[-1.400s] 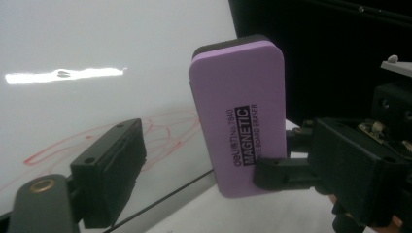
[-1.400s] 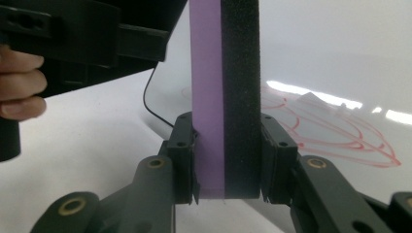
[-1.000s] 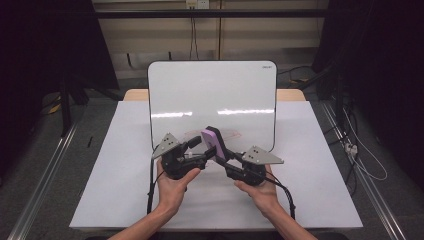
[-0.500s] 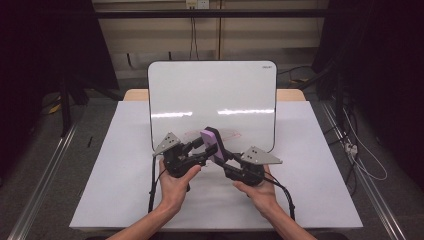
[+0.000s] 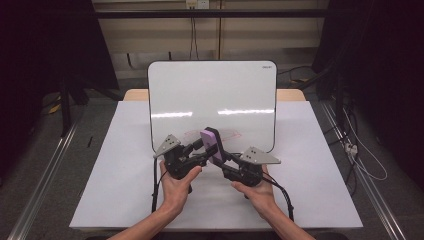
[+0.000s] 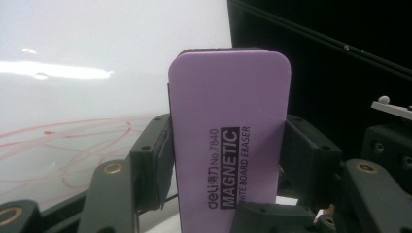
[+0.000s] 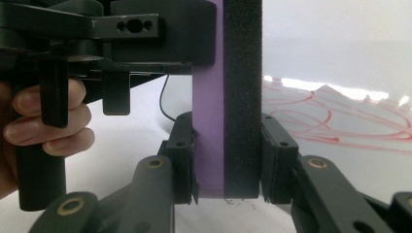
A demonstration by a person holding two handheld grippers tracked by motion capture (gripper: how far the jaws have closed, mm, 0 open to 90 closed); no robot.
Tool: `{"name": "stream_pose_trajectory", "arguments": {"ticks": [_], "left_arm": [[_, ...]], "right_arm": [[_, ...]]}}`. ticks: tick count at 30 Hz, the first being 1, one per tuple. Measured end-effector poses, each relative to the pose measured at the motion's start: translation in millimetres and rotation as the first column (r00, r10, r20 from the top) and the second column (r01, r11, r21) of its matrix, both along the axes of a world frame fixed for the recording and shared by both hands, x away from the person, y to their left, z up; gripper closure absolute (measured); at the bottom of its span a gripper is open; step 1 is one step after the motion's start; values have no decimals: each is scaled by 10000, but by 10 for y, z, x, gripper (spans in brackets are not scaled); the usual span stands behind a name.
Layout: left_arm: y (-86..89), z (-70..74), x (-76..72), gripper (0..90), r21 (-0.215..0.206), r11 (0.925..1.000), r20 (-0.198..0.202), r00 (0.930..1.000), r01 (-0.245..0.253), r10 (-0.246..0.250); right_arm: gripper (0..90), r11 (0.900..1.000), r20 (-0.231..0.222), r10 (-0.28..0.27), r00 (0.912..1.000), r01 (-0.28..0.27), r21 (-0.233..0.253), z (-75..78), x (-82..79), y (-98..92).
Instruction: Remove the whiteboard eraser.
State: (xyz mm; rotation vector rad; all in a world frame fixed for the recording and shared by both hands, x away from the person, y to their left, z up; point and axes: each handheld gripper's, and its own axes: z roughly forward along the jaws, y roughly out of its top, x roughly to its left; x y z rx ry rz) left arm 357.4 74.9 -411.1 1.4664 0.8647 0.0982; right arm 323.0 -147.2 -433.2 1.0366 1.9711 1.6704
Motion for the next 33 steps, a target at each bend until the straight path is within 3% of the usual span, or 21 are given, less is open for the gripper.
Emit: {"name": "stream_pose_trajectory", "arguments": {"ticks": [2,4,12,14,17,20,23,26,28,29,30,33], "left_arm": [[2,3,0,411,46,10000,1,10000,19,-19],[7,8,7,412,210,9998,81,10000,29,-31],[92,56,35,412,561,9984,98,9999,-57,52],[120,80,45,412,834,9964,157,9998,-144,132],[165,102,57,412,1192,9927,320,9994,-194,157],[223,125,99,412,1357,9904,193,9995,-255,231],[250,156,107,412,1793,9835,291,9994,-253,204],[260,172,98,412,2378,9710,348,9993,-225,146],[262,176,96,412,2543,9669,356,9993,-224,138],[271,190,94,412,2805,9596,424,9990,-245,131],[279,201,91,412,2878,9573,461,9988,-276,149],[310,237,77,412,3073,9508,674,9975,-387,188]], "right_arm": [[632,10000,-31,19,10000,-19,-8,0,1,2],[536,9999,-156,6,9999,-8,-106,2,6,2],[325,9994,-412,36,9991,-50,-335,17,11,-42],[269,9992,-499,-52,9987,32,-407,21,13,-66],[249,9984,-473,-224,9986,199,-527,36,20,-108],[221,9958,-388,-454,9982,422,-810,72,20,-178],[160,9941,-429,-799,9959,765,-767,98,24,-284],[122,9912,-540,-1053,9930,1004,-859,94,36,-395],[72,9858,-591,-1237,9906,1158,-1219,82,31,-445],[56,9839,-616,-1251,9902,1158,-1361,76,26,-459],[48,9819,-627,-1288,9897,1184,-1478,71,20,-474],[46,9789,-753,-1426,9869,1293,-1585,58,-3,-525]]}}
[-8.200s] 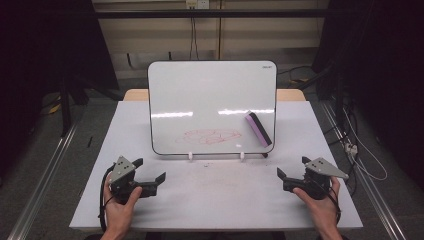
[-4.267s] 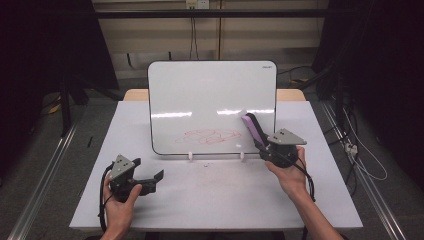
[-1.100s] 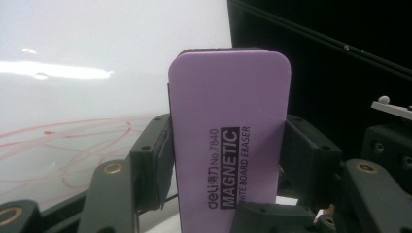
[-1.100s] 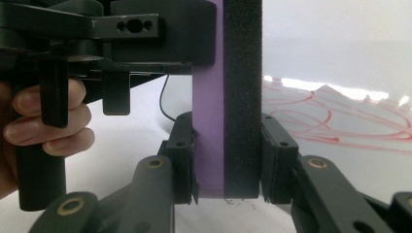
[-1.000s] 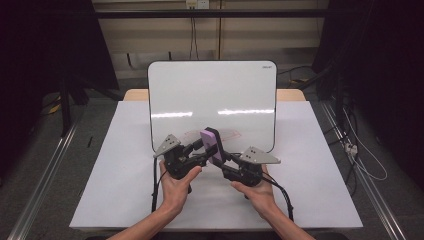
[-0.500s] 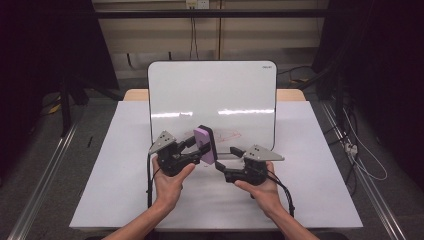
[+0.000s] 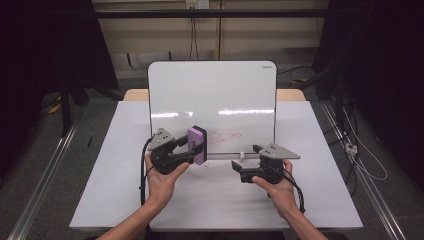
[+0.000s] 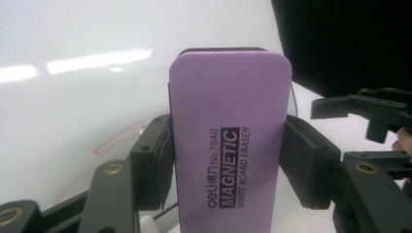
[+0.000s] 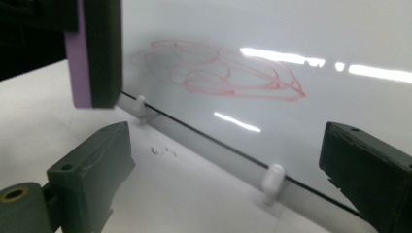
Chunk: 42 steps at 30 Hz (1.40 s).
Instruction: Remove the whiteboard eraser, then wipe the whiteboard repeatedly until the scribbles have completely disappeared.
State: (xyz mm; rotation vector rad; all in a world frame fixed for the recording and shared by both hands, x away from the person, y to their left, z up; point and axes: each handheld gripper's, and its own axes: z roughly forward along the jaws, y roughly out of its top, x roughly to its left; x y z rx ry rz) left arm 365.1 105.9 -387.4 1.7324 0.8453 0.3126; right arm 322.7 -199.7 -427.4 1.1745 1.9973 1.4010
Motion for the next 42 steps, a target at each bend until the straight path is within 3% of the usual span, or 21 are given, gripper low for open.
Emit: {"name": "stream_pose_trajectory", "arguments": {"ticks": [9,16,21,26,38,40,41,42], "left_arm": [[119,65,-5,412,629,9977,448,9987,-260,232],[193,79,11,412,877,9954,433,9984,-390,354],[261,129,25,413,1155,9920,656,9969,-519,445],[311,158,35,413,1380,9885,701,9962,-614,521],[371,184,83,413,2019,9761,636,9956,-799,684],[360,190,82,414,2191,9718,704,9948,-869,731],[346,205,87,413,2495,9637,818,9937,-954,772],[346,205,87,414,2495,9637,818,9937,-954,772]], "right_arm": [[46,9972,-62,-735,9973,735,-106,2,-86,-291],[50,9934,-80,-1090,9940,1087,-377,-14,-145,-455],[51,9886,-148,-1400,9900,1390,-584,-44,-212,-597],[51,9864,-114,-1573,9875,1565,-508,-75,-248,-654],[52,9833,-113,-1786,9839,1780,-392,-121,-287,-704],[52,9835,-129,-1773,9841,1767,-381,-121,-296,-700],[52,9837,-91,-1748,9846,1742,-440,-121,-297,-701],[53,9834,-94,-1762,9843,1756,-449,-121,-299,-699]]}}
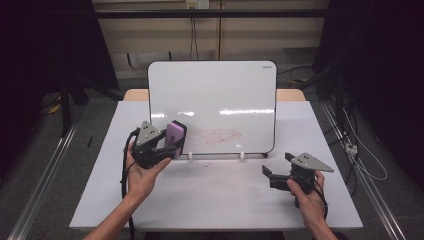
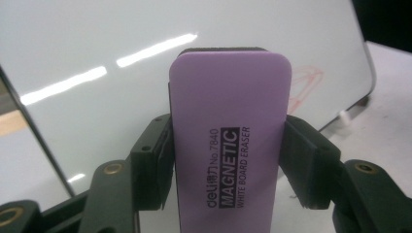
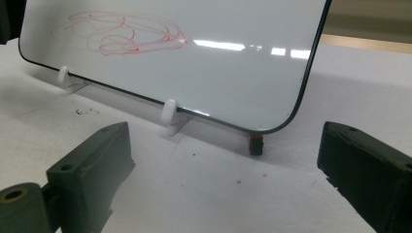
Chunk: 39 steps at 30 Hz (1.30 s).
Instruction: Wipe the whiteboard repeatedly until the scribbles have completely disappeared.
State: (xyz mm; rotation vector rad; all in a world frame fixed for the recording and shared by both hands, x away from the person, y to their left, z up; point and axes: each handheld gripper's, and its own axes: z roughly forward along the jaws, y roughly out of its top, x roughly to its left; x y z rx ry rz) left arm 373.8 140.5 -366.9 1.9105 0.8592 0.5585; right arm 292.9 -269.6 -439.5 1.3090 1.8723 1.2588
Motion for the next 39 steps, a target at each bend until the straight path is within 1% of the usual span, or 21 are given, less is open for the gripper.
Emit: {"name": "stream_pose_trajectory", "arguments": {"ticks": [7,8,10,13,14,16,18,19,20,21,23,25,26,27,29,30,32,33,36,38,39], "left_arm": [[-53,31,26,414,1011,9947,397,9991,-198,159],[-53,31,26,414,1011,9947,397,9991,-198,159],[-85,33,48,414,1450,9888,546,9981,-345,268],[-101,31,74,414,1634,9859,543,9981,-371,286],[-124,21,89,414,1913,9803,657,9972,-485,365],[-134,16,93,414,2038,9777,628,9973,-502,381],[-176,-2,93,414,2427,9677,882,9949,-683,481],[-208,-4,105,414,2879,9547,1000,9938,-757,486],[-223,-6,114,414,3055,9486,1079,9928,-829,521],[-223,-6,114,414,3055,9486,1079,9928,-829,521],[-240,-8,134,414,3297,9385,1260,9899,-1031,645],[-232,-21,168,414,3563,9281,1130,9910,-1080,720],[-232,-21,168,414,3563,9281,1130,9910,-1080,720],[-240,-46,180,414,3815,9162,1319,9882,-1229,777],[-241,-53,188,414,3837,9150,1290,9883,-1251,810],[-245,-59,196,414,3936,9099,1358,9872,-1308,832],[-251,-71,211,414,3868,9121,1388,9864,-1358,880],[-272,-85,225,414,4107,9010,1457,9856,-1395,862],[-296,-123,262,414,4096,9008,1392,9858,-1441,944],[-332,-172,307,415,4291,8904,1435,9847,-1517,986],[-350,-179,311,414,4313,8888,1481,9839,-1551,998]], "right_arm": [[53,10000,12,0,10000,0,-30,1,-19,-4],[53,10000,12,0,10000,0,-30,1,-19,-4],[52,10000,-7,15,10000,-15,-66,-3,-15,1],[52,10000,-29,45,10000,-46,-62,-6,-12,9],[52,9999,-13,67,10000,-67,-100,-8,-9,13],[52,9999,-10,80,10000,-80,-122,-8,-8,14],[52,9999,-8,66,10000,-66,-126,-9,-6,15],[52,9999,-33,49,10000,-49,-112,-11,-3,15],[52,9999,-28,44,10000,-44,-121,-12,-1,15],[52,9999,-28,44,10000,-44,-121,-12,-1,15],[52,9999,-33,61,10000,-62,-119,-12,-2,16],[52,9999,-35,74,10000,-74,-136,-14,-2,17],[52,9999,-35,74,10000,-74,-136,-14,-2,17],[52,9999,-42,79,10000,-80,-146,-16,0,16],[52,9999,-46,76,10000,-76,-136,-17,2,16],[52,9999,-47,69,10000,-69,-137,-18,2,17],[52,9999,-53,87,9999,-87,-130,-20,4,19],[51,9999,-76,93,9999,-94,-116,-23,5,20],[51,9999,-99,106,9999,-107,-119,-25,5,20],[50,9999,-125,131,9998,-132,-91,-28,8,18],[50,9999,-126,138,9998,-139,-68,-28,8,17]]}}
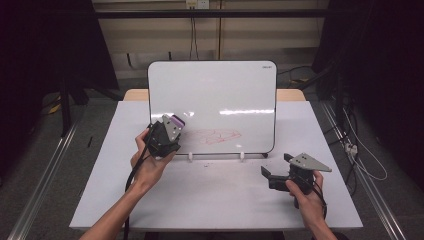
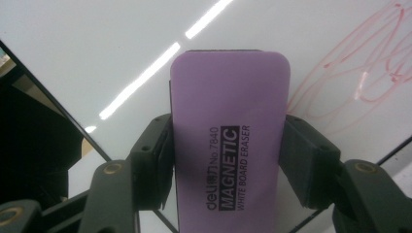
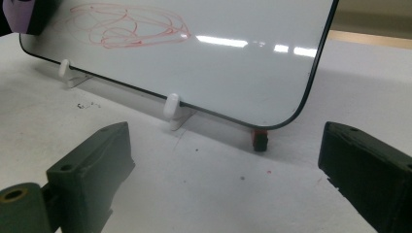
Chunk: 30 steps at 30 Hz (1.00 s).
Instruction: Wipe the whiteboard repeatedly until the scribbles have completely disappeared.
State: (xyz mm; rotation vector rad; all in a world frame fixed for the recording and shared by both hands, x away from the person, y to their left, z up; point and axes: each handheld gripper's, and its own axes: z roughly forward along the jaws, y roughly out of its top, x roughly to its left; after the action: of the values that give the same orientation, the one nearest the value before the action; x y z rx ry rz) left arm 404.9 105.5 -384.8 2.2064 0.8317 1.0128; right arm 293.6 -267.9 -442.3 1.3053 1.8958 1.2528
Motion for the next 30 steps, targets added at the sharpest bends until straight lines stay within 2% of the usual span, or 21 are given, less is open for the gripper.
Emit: {"name": "stream_pose_trajectory", "arguments": {"ticks": [1,5,9,11,16,22,24,26,30], "left_arm": [[0,0,0,414,0,10000,0,10000,0,0],[-89,-51,10,415,608,9982,206,9998,-4,-9],[-137,-97,34,415,670,9976,196,9997,-190,178],[-162,-109,24,415,784,9966,320,9992,-269,245],[-210,-148,-14,415,896,9959,321,9994,-124,95],[-344,-238,-107,415,1302,9910,370,9987,307,-358],[-340,-234,-101,415,1278,9911,307,9987,364,-406],[-292,-212,-66,415,919,9951,113,9992,378,-390],[-215,-144,1,415,670,9976,197,9997,162,-175]], "right_arm": [[50,10000,0,0,10000,0,0,0,0,0],[49,10000,-9,15,10000,-15,29,-1,0,-5],[49,10000,0,27,10000,-27,14,0,-2,1],[48,10000,-6,69,10000,-69,18,-1,-2,3],[48,9999,-75,124,9999,-124,21,-10,3,4],[46,9999,-73,130,9999,-130,76,-10,8,5],[46,9999,-66,114,9999,-114,108,-6,6,1],[45,9999,-70,114,9999,-113,100,-7,5,-1],[46,9998,-58,144,9999,-143,118,-10,4,-4]]}}
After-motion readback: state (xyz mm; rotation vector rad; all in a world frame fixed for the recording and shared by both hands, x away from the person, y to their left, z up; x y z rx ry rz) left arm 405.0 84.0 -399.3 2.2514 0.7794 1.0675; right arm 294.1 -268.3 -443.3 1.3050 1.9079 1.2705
